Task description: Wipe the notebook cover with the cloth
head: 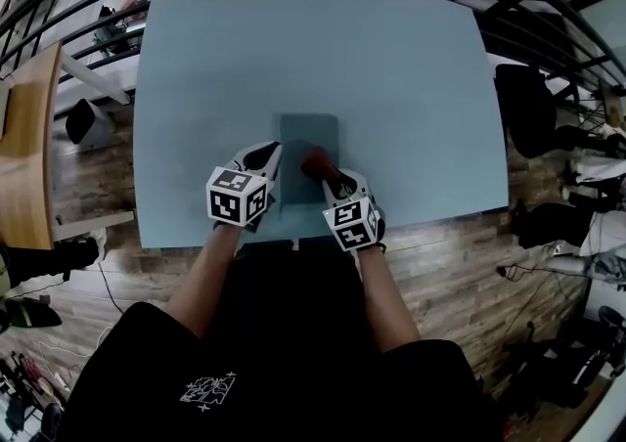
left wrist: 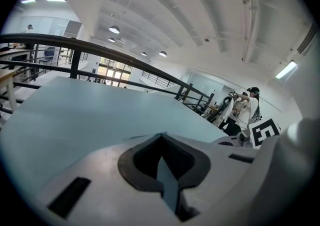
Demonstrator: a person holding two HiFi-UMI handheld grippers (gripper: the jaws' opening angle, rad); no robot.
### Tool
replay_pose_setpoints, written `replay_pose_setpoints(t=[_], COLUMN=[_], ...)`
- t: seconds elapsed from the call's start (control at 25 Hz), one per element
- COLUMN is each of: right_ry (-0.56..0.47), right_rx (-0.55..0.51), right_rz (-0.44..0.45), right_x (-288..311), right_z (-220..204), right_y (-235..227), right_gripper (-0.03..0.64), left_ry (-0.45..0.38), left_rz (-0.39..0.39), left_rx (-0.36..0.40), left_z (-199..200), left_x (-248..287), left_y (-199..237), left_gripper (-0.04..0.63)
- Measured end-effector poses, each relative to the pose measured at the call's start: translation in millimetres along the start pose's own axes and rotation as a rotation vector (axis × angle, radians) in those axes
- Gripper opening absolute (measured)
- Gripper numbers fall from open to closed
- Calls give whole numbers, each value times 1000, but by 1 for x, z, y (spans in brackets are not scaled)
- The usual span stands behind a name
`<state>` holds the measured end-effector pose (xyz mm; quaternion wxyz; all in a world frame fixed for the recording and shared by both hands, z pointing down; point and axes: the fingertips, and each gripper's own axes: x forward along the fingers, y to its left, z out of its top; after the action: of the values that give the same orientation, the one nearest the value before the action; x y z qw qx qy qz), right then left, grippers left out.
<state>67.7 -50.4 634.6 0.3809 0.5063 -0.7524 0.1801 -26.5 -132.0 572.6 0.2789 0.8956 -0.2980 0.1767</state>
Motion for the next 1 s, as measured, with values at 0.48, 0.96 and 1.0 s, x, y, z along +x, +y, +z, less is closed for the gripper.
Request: replay_pose_setpoints(t=[0.48,0.96,1.0], right_ry=[26,9,-5], right_rx=[64,99,96], right_rz=[-61,-135,-135], right_x=[-12,-32,-35], right_z=[-21,-25,-21], right_y=[-24,-40,-40], right_gripper=[103,100,100], left_ry=[9,14,15], left_rz=[-24,-40,-38], left_rx=[12,14,15], left_z=[1,0,-1], left_x=[7,3,2], left_y=[-8,-9,-9], left_gripper=[-8,-8,-8])
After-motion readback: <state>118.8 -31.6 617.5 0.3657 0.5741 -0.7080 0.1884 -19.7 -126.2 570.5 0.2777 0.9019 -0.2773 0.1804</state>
